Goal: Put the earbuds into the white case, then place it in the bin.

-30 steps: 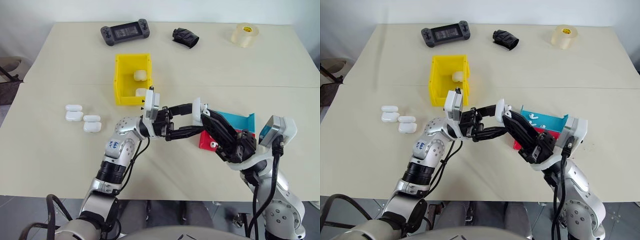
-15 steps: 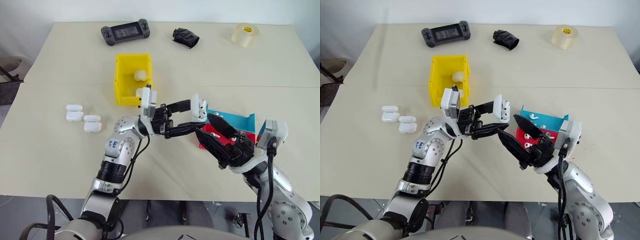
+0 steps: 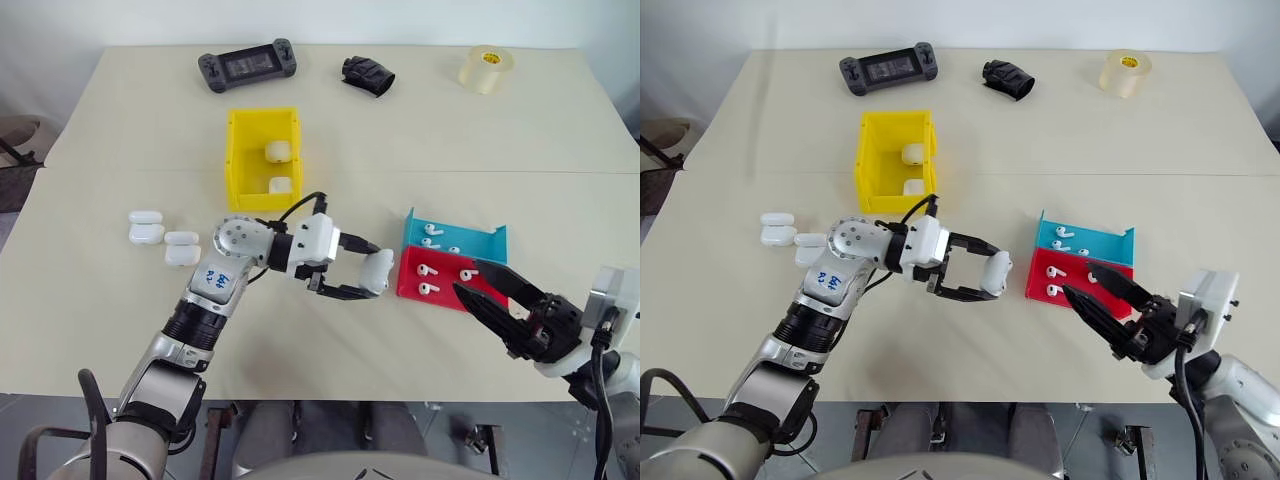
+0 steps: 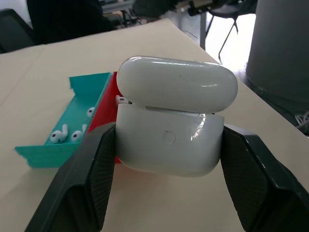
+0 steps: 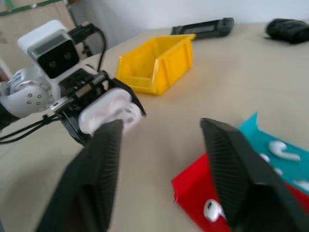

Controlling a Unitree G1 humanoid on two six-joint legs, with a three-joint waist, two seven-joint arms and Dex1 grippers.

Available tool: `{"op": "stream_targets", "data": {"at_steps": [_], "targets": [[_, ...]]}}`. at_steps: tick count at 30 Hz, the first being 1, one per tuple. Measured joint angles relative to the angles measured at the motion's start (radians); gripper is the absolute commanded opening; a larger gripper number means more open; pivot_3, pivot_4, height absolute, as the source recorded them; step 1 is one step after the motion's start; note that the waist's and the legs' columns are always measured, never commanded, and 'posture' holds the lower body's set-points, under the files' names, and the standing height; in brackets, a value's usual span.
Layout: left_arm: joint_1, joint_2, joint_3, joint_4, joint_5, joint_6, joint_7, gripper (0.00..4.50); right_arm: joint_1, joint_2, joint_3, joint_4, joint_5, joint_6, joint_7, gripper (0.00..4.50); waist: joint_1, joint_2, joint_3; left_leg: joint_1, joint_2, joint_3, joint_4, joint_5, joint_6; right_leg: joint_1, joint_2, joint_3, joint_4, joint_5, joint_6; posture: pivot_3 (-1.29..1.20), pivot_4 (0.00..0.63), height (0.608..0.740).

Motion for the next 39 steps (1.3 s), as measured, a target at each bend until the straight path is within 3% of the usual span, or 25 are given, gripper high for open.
{"op": "stream_targets", "data": {"at_steps": [5, 16, 20, 31, 34, 39], "targets": [[-0.007, 0.011, -0.025, -0.026, 0.013, 0.06, 0.008, 2.84, -0.147, -0.044, 0.104, -0.041, -0.002, 0.083, -0.079, 0.02, 0.001, 0.0, 0.0, -0.001, 0.0, 0.0, 0.001, 0.0, 0.0, 0.0, -0.001, 0.0, 0.0, 0.0, 0.0, 0.0, 0.15, 0.74], [-0.011, 0.033, -0.059, -0.077, 0.06, 0.144, 0.034, 2.84, -0.346, -0.052, 0.28, -0.061, 0.008, 0.212, -0.173, 0.02, 0.003, -0.002, 0.001, -0.002, 0.0, -0.002, 0.001, 0.0, 0.0, 0.0, -0.001, -0.001, 0.0, 0.0, 0.0, 0.0, 0.15, 0.74], [-0.011, 0.018, -0.051, -0.078, 0.053, 0.143, 0.046, 2.84, -0.269, -0.072, 0.278, -0.045, -0.037, 0.214, -0.146, 0.02, 0.006, -0.002, 0.001, -0.002, -0.001, -0.002, 0.001, 0.0, 0.001, 0.0, -0.002, -0.001, 0.0, 0.0, 0.0, 0.0, 0.15, 0.74], [0.036, -0.017, 0.103, -0.105, -0.06, 0.185, 0.141, 2.84, -0.044, -0.04, 0.106, 0.048, -0.093, 0.066, 0.084, 0.02, 0.001, -0.002, 0.001, -0.001, 0.0, -0.001, 0.001, 0.0, 0.001, 0.0, 0.0, -0.001, 0.001, 0.0, 0.0, 0.0, 0.15, 0.74], [0.05, -0.035, 0.169, -0.113, -0.076, 0.218, 0.243, 2.84, -0.037, -0.022, 0.06, 0.048, -0.046, 0.058, 0.091, 0.57, 0.002, -0.002, 0.001, -0.001, 0.001, -0.001, 0.001, 0.0, 0.001, 0.0, -0.001, -0.001, 0.001, 0.0, 0.0, 0.0, 0.15, 0.74], [0.051, -0.073, 0.333, -0.099, -0.066, 0.229, 0.516, 2.84, -0.019, -0.012, -0.014, 0.049, -0.051, 0.015, 0.103, 2.23, 0.005, -0.003, 0.002, -0.001, 0.0, -0.001, 0.002, 0.0, 0.001, 0.001, -0.002, -0.001, 0.001, 0.0, 0.0, 0.0, 0.15, 0.74]]}}
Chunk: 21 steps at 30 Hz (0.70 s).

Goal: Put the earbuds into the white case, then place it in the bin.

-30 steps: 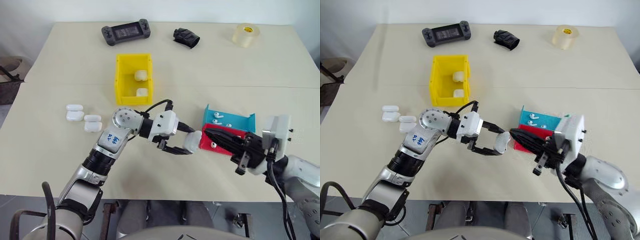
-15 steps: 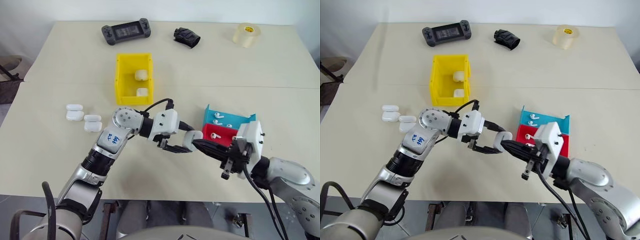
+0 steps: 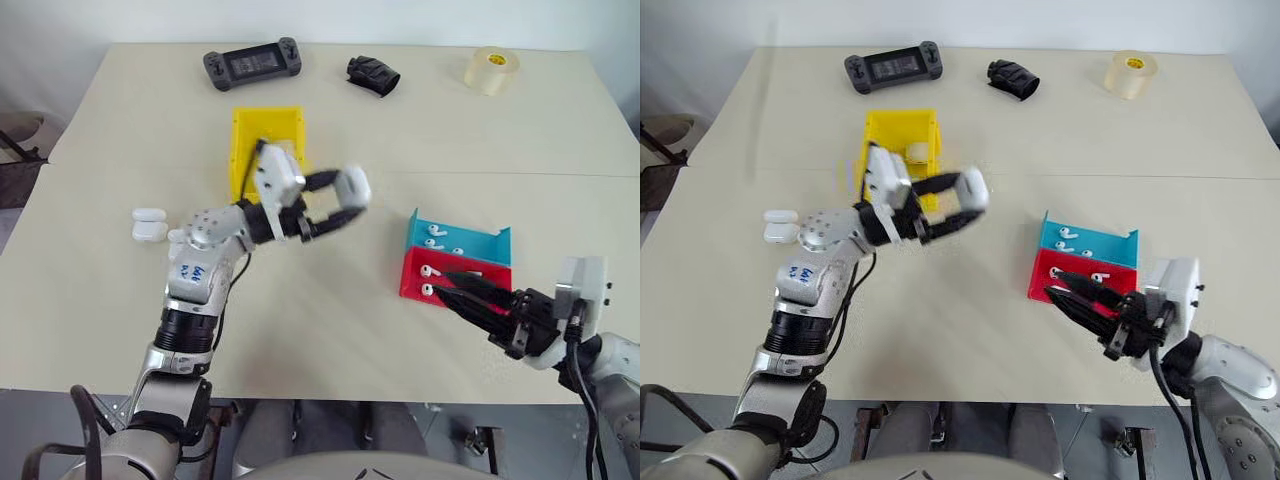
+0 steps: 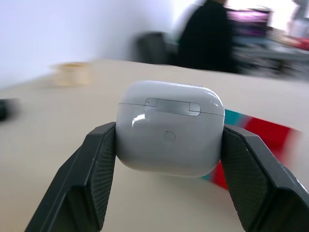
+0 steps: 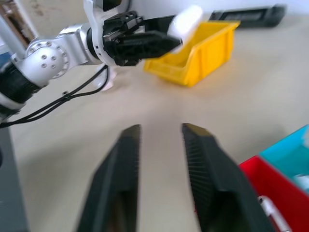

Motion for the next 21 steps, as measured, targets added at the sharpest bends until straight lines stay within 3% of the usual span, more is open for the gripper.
{"op": "stream_targets", "data": {"at_steps": [6, 7, 15, 16, 18, 19, 21], "targets": [[-0.102, 0.008, 0.083, 0.171, 0.114, -0.099, 0.269, 2.84, 0.015, 0.0, -0.019, 0.034, -0.059, -0.026, 0.009, 4.33, 0.005, -0.002, 0.001, 0.0, -0.003, 0.001, 0.0, 0.0, 0.0, -0.001, 0.001, 0.0, 0.0, 0.0, 0.0, 0.0, 0.15, 0.74], [-0.132, 0.014, 0.085, 0.216, 0.123, -0.114, 0.28, 2.84, 0.008, 0.001, -0.019, 0.034, -0.066, -0.029, 0.009, 4.46, 0.006, -0.002, 0.001, 0.0, -0.003, 0.001, 0.0, 0.0, 0.0, -0.001, 0.001, 0.0, 0.0, 0.0, 0.0, 0.0, 0.15, 0.74], [-0.286, 0.052, 0.086, 0.503, 0.147, -0.11, 0.303, 2.84, -0.047, 0.019, -0.001, 0.031, -0.085, -0.042, -0.008, 4.46, 0.005, -0.003, 0.001, 0.0, -0.004, 0.001, 0.0, 0.0, 0.0, -0.001, 0.001, -0.001, 0.001, 0.0, 0.001, 0.0, 0.15, 0.74], [-0.286, 0.052, 0.085, 0.509, 0.148, -0.104, 0.304, 3.55, -0.047, 0.022, 0.0, 0.03, -0.088, -0.042, -0.011, 4.5, 0.004, -0.003, 0.001, 0.0, -0.004, 0.001, 0.0, 0.0, -0.001, -0.002, 0.001, -0.001, 0.001, 0.0, 0.001, 0.0, 0.15, 0.74], [-0.285, 0.052, 0.078, 0.513, 0.152, -0.097, 0.301, 4.12, -0.044, 0.029, 0.002, 0.028, -0.093, -0.042, -0.016, 4.5, 0.004, -0.004, 0.002, -0.001, -0.004, 0.001, 0.0, 0.0, -0.001, -0.002, 0.001, -0.001, 0.001, 0.0, 0.001, 0.0, 0.15, 0.74], [-0.285, 0.052, 0.072, 0.508, 0.158, -0.09, 0.306, 4.38, -0.043, 0.032, 0.002, 0.027, -0.096, -0.042, -0.018, 4.5, 0.004, -0.004, 0.002, -0.001, -0.004, 0.001, 0.0, 0.0, -0.001, -0.002, 0.001, -0.001, 0.002, 0.0, 0.001, 0.0, 0.15, 0.74], [-0.277, 0.052, 0.067, 0.48, 0.158, -0.086, 0.303, 4.47, -0.039, 0.04, 0.002, 0.027, -0.099, -0.044, -0.018, 4.5, 0.003, -0.004, 0.002, -0.001, -0.003, 0.001, 0.0, 0.0, -0.001, -0.002, 0.001, -0.001, 0.002, 0.0, 0.001, 0.0, 0.15, 0.74]]}}
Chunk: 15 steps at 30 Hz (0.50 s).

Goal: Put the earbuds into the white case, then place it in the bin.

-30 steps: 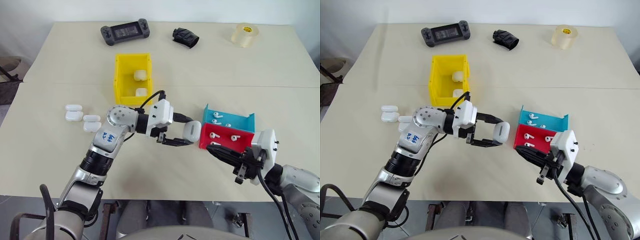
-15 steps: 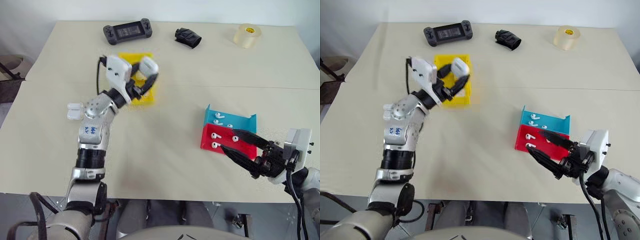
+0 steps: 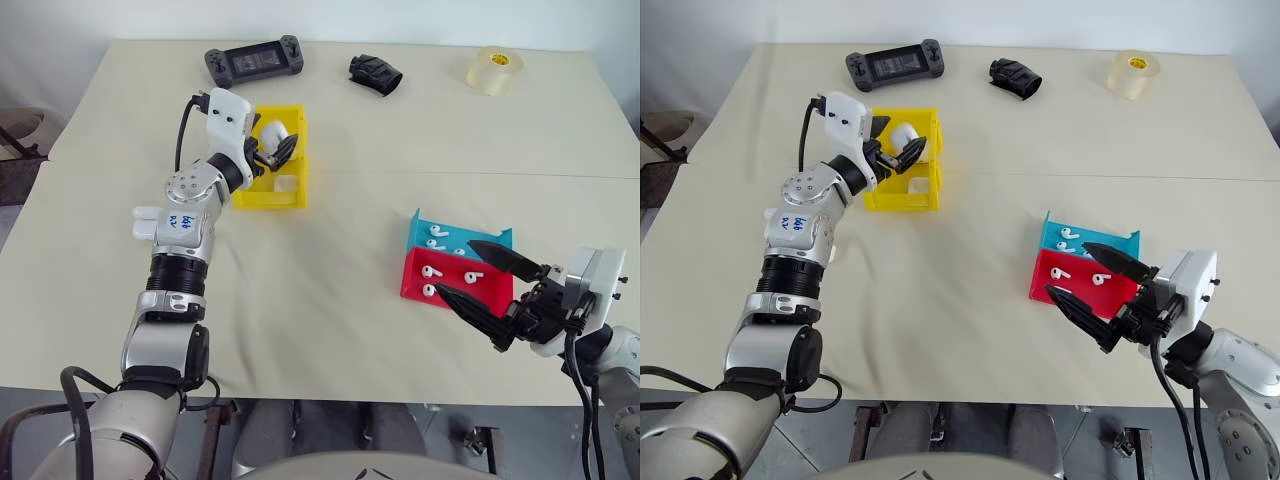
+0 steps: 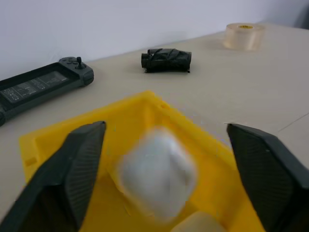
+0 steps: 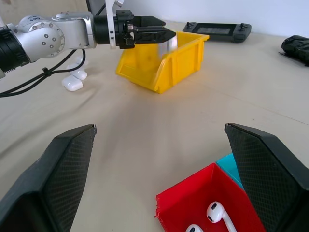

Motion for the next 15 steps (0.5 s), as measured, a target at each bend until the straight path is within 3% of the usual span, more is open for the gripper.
{"op": "stream_targets", "data": {"at_steps": [7, 12, 15], "targets": [[0.158, 0.07, 0.011, -0.316, -0.137, 0.048, -0.176, 4.47, -0.001, 0.016, 0.015, 0.024, -0.014, -0.019, 0.021, 4.5, -0.014, 0.0, 0.0, 0.002, 0.003, 0.001, -0.001, 0.0, -0.001, 0.0, 0.001, 0.001, 0.0, 0.0, 0.0, 0.0, 0.15, 0.74], [0.408, 0.258, 0.017, -0.532, -0.255, 0.115, -0.433, 4.47, -0.061, -0.004, 0.033, 0.112, -0.037, -0.023, 0.079, 4.5, -0.022, 0.001, 0.0, 0.003, 0.006, 0.0, -0.002, 0.0, -0.002, 0.0, 0.001, 0.001, 0.001, -0.001, -0.002, 0.0, 0.15, 0.74], [0.519, 0.315, 0.034, -0.573, -0.297, 0.071, -0.554, 4.47, -0.099, -0.021, 0.04, 0.172, -0.048, -0.031, 0.119, 4.5, -0.012, 0.001, 0.0, 0.003, 0.006, 0.0, -0.001, 0.0, -0.002, 0.001, 0.0, 0.001, 0.0, -0.001, -0.002, 0.0, 0.15, 0.74]]}}
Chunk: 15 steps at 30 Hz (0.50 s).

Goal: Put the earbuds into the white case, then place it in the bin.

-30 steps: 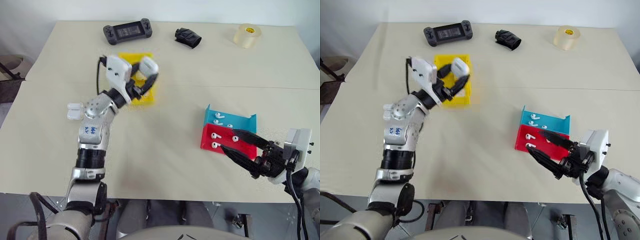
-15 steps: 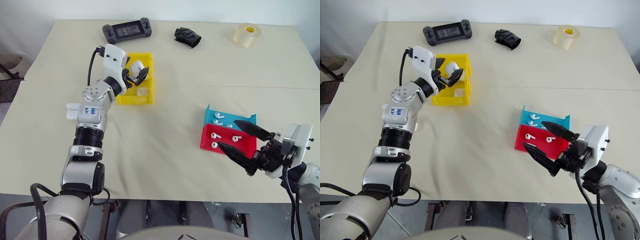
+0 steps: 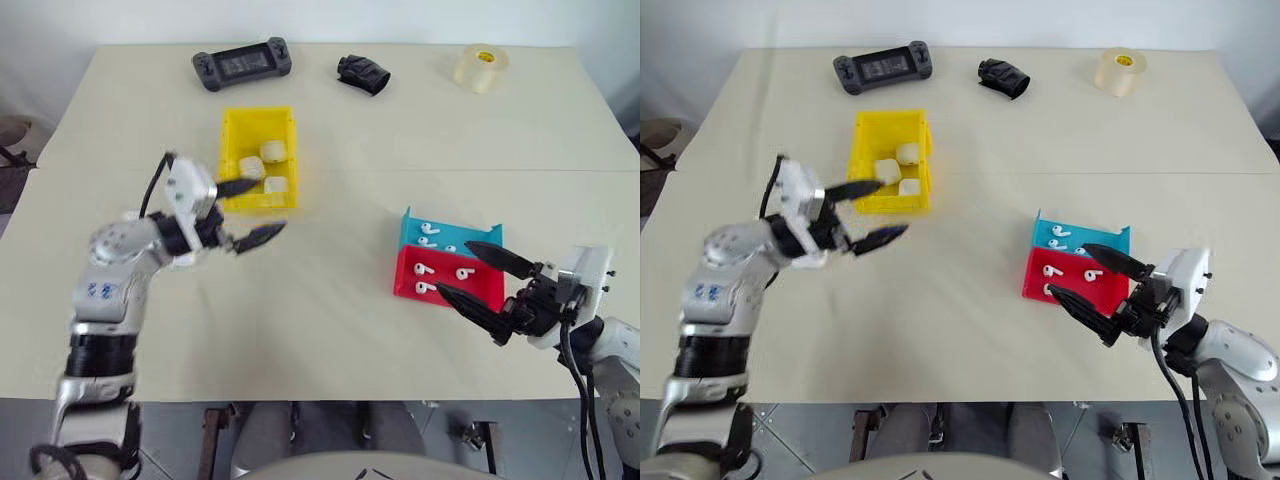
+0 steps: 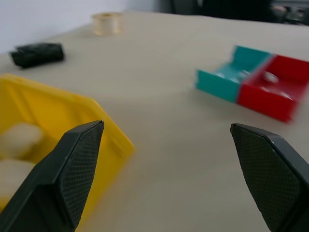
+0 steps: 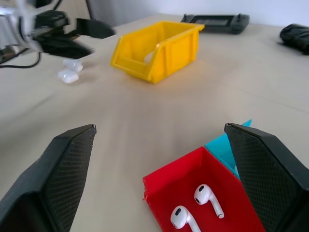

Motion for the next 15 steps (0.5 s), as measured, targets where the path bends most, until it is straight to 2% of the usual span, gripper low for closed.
{"op": "stream_targets", "data": {"at_steps": [6, 10, 15], "targets": [[0.145, 0.089, 0.12, 0.002, -0.06, -0.105, -0.155, 4.47, -0.066, -0.054, 0.01, 0.082, -0.026, -0.01, 0.078, 4.5, 0.004, 0.0, 0.0, 0.0, 0.0, 0.0, -0.001, 0.0, 0.001, 0.0, -0.001, 0.0, -0.001, 0.0, 0.0, 0.0, 0.15, 0.74], [0.221, 0.115, 0.158, -0.018, -0.06, -0.107, -0.134, 4.47, -0.076, -0.08, 0.003, 0.111, -0.03, -0.009, 0.112, 4.5, 0.005, 0.001, 0.0, 0.0, 0.0, 0.0, -0.001, -0.001, 0.001, 0.001, -0.001, 0.0, -0.001, 0.0, 0.0, 0.0, 0.15, 0.74], [0.274, 0.094, 0.163, -0.078, -0.055, -0.112, -0.068, 4.47, -0.082, -0.1, -0.002, 0.134, -0.031, -0.009, 0.133, 4.5, 0.005, 0.001, 0.0, 0.0, 0.0, 0.0, -0.001, -0.001, 0.001, 0.001, -0.001, 0.0, -0.001, 0.0, 0.0, 0.0, 0.15, 0.74]]}}
